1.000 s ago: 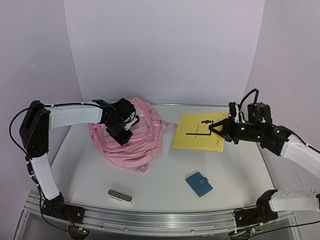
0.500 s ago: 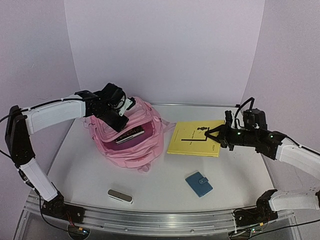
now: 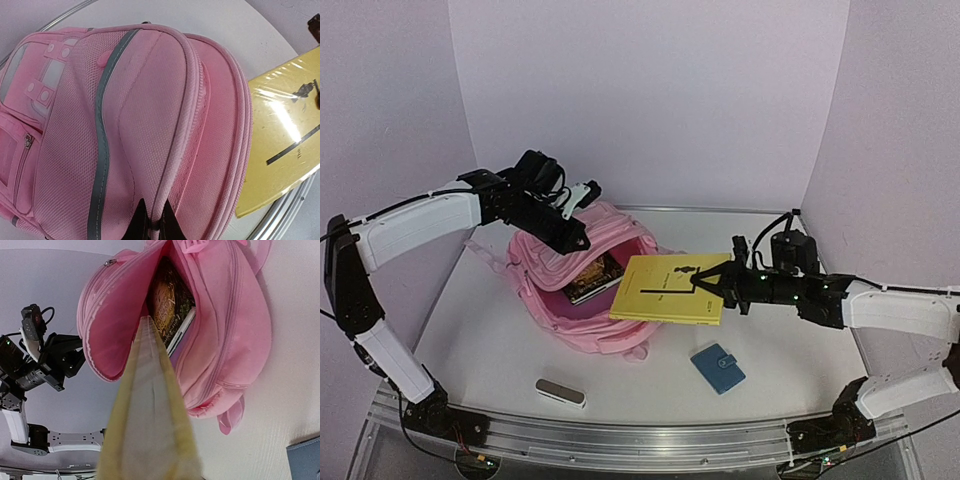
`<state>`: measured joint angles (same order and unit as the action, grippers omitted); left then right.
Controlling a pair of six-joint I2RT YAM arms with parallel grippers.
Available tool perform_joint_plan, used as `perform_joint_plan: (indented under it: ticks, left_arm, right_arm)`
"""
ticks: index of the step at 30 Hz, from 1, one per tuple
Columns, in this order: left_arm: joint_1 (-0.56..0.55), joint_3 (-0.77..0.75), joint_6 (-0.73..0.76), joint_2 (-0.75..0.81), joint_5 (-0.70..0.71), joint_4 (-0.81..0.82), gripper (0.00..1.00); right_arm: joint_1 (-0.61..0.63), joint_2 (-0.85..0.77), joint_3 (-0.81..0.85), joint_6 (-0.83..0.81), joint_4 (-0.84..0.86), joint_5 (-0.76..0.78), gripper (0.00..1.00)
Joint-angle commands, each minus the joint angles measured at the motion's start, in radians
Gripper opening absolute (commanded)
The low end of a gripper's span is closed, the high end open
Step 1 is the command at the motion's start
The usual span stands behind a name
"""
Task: Pack the student bag
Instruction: Place the book in the student bag.
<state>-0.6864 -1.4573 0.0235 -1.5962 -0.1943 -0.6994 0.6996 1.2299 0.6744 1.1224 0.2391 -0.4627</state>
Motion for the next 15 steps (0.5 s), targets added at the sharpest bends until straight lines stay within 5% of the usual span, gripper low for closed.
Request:
perform_joint_plan:
  ticks: [1, 15]
  left_arm:
    - [-0.019, -0.007, -0.014, 0.112, -0.189, 0.219, 0.0]
    - [-0.02, 0.151, -0.076, 0.189, -0.249, 0.366, 0.0]
  right_arm:
    - [0.035, 0.077, 0.016, 0.123, 0.298, 0.071, 0.0]
    - [0.116, 0.413, 0.122, 0.235, 0.608, 0.376, 0.0]
